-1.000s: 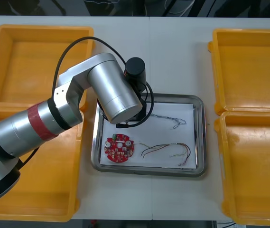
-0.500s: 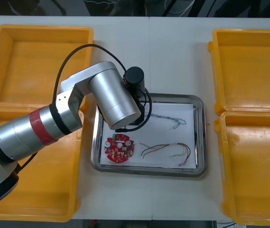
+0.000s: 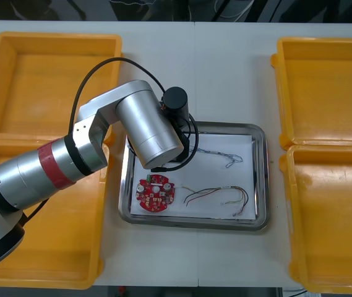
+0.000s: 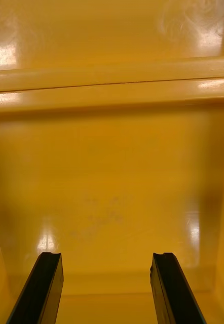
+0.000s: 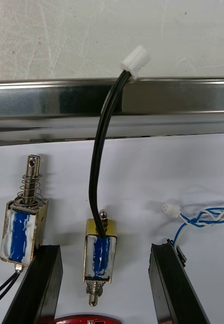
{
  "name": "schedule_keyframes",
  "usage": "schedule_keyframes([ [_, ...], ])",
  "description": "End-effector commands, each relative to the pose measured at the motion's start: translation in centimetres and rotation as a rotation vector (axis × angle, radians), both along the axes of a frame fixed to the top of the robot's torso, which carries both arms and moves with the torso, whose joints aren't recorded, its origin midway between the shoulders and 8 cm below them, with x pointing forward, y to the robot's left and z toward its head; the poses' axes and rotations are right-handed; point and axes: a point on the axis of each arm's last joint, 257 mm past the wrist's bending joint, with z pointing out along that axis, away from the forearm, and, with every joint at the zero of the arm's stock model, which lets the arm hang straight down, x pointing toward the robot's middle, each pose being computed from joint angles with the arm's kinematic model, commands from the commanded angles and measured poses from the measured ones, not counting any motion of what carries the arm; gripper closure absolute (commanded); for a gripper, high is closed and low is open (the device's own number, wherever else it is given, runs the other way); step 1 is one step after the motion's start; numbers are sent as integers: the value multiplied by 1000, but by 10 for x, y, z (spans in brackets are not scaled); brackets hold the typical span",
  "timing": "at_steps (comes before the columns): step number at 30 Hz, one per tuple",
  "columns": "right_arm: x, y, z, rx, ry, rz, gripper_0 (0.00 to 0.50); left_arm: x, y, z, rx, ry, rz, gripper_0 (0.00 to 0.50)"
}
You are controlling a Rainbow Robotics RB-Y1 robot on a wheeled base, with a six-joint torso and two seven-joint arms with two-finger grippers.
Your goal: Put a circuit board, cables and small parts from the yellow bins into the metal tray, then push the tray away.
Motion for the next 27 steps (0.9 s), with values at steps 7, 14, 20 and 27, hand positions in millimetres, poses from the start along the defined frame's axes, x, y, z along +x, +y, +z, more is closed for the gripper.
schedule_keyframes([
  [7,-5,-10,19,-33,9,-5,0,-2,13,33,-43,-22,52,0],
  [14,-2,16,29,-40,41,131,0,-9,27,67,-28,-16,73,0],
  [20,8,59,46,-27,38,298,0,-14,41,99,-23,-8,74,0],
  [27,12,116,55,-43,31,492,0,-27,76,128,9,23,74,0],
])
